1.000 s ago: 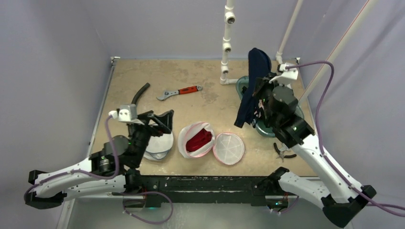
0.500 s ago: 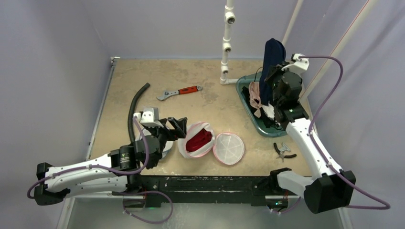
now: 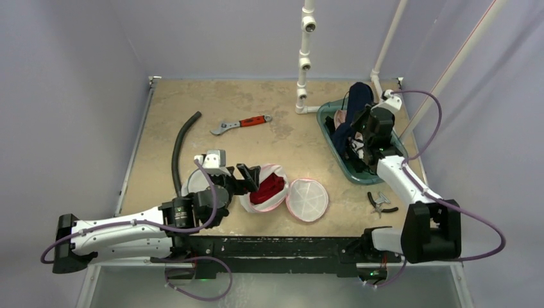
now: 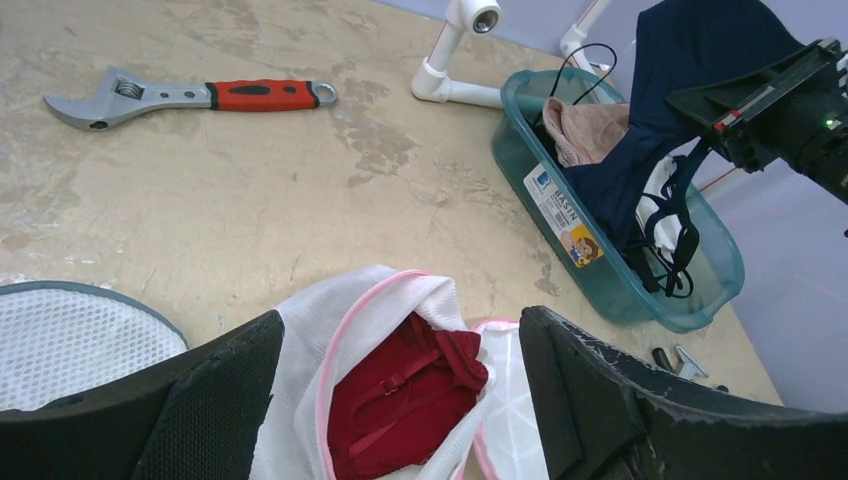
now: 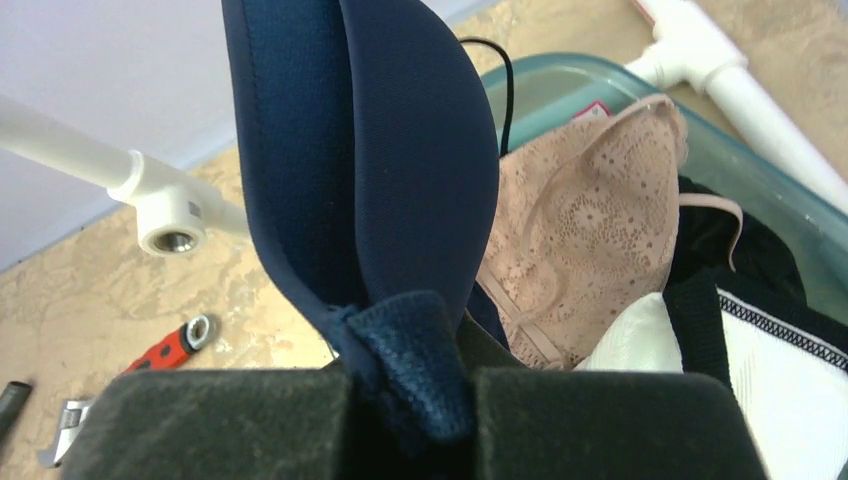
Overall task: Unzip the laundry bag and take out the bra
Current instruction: Place the bra in the bin.
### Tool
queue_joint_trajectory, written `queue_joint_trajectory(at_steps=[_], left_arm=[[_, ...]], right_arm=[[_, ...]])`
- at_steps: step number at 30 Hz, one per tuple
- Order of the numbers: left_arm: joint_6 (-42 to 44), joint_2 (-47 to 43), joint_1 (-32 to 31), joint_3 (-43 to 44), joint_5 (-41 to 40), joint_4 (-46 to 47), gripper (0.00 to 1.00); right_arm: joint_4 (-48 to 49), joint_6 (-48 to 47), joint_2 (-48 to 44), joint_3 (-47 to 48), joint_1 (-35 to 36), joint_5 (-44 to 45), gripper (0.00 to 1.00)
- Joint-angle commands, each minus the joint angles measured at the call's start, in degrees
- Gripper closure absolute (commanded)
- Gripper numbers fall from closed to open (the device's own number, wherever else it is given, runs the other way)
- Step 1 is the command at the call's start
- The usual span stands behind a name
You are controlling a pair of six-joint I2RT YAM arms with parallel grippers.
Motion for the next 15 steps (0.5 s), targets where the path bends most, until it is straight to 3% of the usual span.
queue_joint_trajectory(at_steps=[1,15], left_arm=[[-2.43,0.69,-0.27,-0.95,1.65,2.76,0.14],[-6.22,0.98,-0.27,-3.64,2.87,1.58,0.14]], right_arm=[[3.11,3.22,1.63,-0.63,-0.70,-3.96,1.00],[-7.46,12.43,9.57,-0.58,-5.58,-8.40,1.00]])
